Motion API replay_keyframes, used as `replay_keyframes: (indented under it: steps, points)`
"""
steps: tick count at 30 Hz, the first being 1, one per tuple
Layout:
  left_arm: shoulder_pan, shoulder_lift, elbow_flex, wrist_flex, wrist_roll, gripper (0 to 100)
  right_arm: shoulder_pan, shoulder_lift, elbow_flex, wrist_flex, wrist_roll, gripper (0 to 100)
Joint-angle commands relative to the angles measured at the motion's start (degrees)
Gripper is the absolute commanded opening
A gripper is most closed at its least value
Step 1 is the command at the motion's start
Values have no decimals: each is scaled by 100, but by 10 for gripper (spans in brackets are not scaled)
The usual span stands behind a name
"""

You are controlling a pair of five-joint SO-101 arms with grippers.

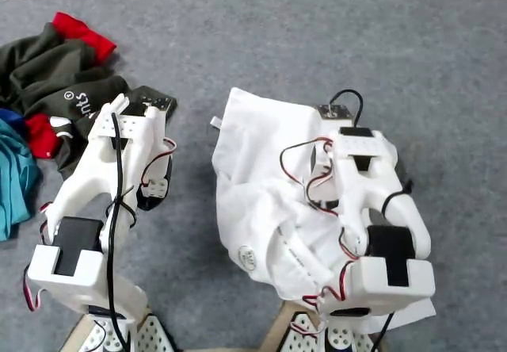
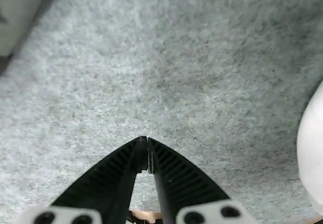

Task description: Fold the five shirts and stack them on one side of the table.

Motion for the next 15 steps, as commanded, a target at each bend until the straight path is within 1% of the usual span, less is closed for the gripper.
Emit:
replay_keyframes:
  steps: [1, 4, 6, 12, 15]
  points:
    - [-13, -62, -40, -26, 44, 30, -35, 40, -207, 281, 9, 50]
    - [-13, -62, -13, -26, 44, 30, -44, 40, -321, 457, 18, 47]
    - [-22, -62, 48, 9, 44, 30, -44, 40, -409, 554, 18, 16]
    - [-22, -62, 40, 26, 44, 30, -35, 4, -743, 914, 18, 14]
    - [-22, -62, 48, 26, 44, 30, -35, -374, -822, 1055, 18, 14]
